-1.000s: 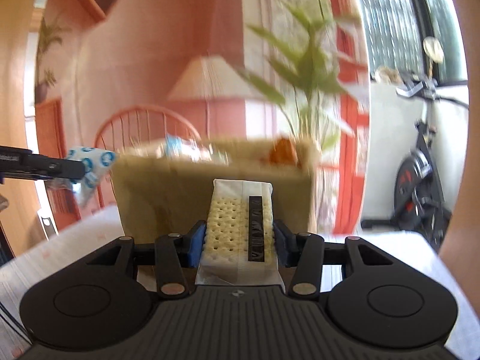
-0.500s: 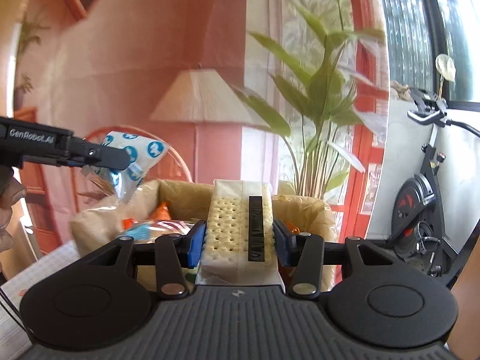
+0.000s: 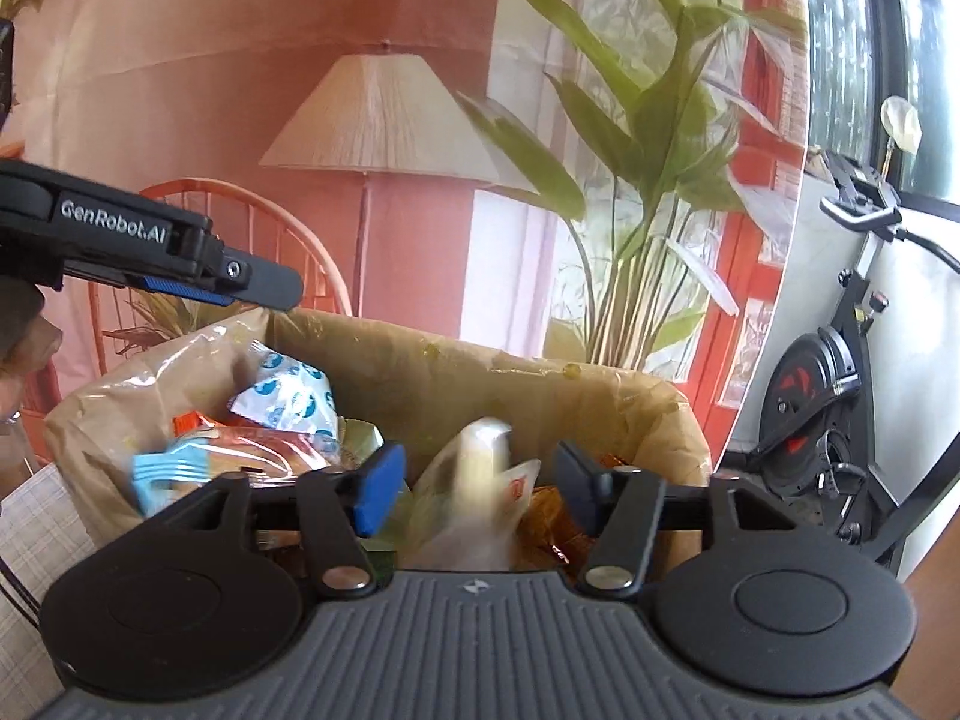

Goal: Organize snacks
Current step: 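Open both grippers to drop the packs into the box, then move both grippers back down toward the last snacks on the table, then grasp the orange sausage in red wrapper with the left gripper while the right grasps the brown jerky packet, then lift both snacks and carry them over the box, then open both grippers to drop the snacks into the box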

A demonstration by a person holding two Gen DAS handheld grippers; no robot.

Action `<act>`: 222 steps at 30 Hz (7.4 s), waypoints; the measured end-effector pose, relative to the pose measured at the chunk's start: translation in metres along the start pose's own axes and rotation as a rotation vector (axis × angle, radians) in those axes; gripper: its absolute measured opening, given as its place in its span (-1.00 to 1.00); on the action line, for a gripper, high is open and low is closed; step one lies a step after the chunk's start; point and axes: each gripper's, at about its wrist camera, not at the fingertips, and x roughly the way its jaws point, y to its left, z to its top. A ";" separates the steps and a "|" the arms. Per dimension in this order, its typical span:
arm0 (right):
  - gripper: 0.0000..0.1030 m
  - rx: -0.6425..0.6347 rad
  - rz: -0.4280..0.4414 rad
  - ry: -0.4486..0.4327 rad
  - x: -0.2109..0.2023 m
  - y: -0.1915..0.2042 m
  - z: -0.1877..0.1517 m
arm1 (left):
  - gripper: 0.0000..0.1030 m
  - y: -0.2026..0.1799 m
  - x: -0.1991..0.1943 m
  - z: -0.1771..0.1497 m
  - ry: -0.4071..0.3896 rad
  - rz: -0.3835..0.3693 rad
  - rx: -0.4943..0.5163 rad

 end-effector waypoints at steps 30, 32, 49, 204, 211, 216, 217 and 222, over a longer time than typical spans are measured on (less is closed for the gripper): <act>0.19 0.178 0.065 -0.101 -0.122 0.013 -0.117 | 0.31 -0.013 -0.073 -0.179 0.149 -0.008 -0.094; 0.20 0.193 0.068 -0.082 -0.119 0.013 -0.128 | 0.31 -0.018 -0.063 -0.193 0.192 -0.006 -0.089; 0.19 0.303 0.077 0.090 -0.088 0.011 -0.215 | 0.31 -0.050 -0.013 -0.265 0.360 0.025 0.006; -0.15 0.060 0.040 -0.174 -0.093 0.003 -0.022 | -0.26 -0.039 -0.072 -0.040 -0.134 -0.095 0.020; -0.12 0.118 0.008 -0.092 -0.049 -0.018 -0.017 | 0.07 -0.035 -0.016 -0.003 -0.065 -0.053 0.043; 0.15 0.138 -0.007 -0.064 -0.044 -0.024 -0.017 | 0.51 -0.031 -0.015 0.002 -0.052 0.019 0.078; 0.25 0.144 -0.008 -0.068 -0.046 -0.025 -0.017 | 0.61 -0.030 -0.019 0.002 -0.051 0.035 0.081; 0.53 0.180 -0.012 -0.082 -0.065 -0.029 -0.013 | 0.76 -0.026 -0.046 -0.001 -0.047 0.046 0.064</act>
